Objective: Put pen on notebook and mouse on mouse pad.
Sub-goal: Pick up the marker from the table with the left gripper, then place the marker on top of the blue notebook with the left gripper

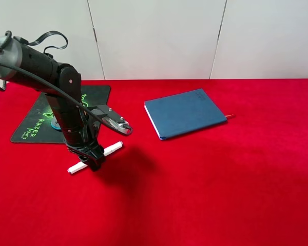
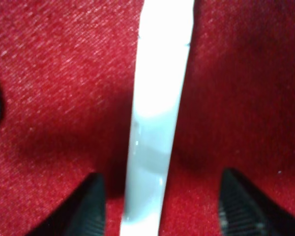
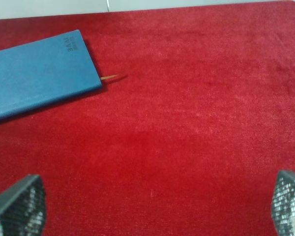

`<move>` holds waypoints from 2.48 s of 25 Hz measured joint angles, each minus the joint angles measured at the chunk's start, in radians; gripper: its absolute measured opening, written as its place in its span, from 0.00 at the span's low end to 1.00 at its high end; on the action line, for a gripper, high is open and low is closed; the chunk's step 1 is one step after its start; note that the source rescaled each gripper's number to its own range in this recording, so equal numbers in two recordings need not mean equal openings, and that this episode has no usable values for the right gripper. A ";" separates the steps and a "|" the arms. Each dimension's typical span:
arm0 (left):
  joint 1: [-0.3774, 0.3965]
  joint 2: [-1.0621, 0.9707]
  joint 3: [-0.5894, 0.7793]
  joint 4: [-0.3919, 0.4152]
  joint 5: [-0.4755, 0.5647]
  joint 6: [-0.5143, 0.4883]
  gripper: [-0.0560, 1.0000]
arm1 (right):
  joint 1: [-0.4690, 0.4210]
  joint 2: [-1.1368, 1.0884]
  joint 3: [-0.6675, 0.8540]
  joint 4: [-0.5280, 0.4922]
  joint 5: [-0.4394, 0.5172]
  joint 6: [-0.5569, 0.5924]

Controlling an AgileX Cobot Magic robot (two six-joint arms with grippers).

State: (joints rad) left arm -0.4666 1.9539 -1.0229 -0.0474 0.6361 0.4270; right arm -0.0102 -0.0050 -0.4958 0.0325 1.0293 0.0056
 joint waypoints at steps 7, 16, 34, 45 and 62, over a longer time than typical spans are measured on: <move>0.000 0.000 0.000 0.000 0.000 0.000 0.05 | 0.000 0.000 0.000 0.000 0.000 0.000; 0.000 0.000 0.000 0.000 0.005 0.000 0.05 | 0.000 0.000 0.000 0.000 0.000 0.000; 0.000 -0.260 -0.071 0.000 0.212 0.000 0.05 | 0.000 0.000 0.000 0.000 0.000 0.000; 0.000 -0.135 -0.381 0.000 0.327 0.001 0.05 | 0.000 0.000 0.000 0.000 0.000 0.000; -0.158 0.378 -1.099 -0.009 0.458 0.009 0.05 | 0.000 0.000 0.000 0.000 0.000 0.000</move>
State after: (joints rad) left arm -0.6242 2.3316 -2.1220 -0.0564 1.0943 0.4364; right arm -0.0102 -0.0050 -0.4958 0.0325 1.0293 0.0056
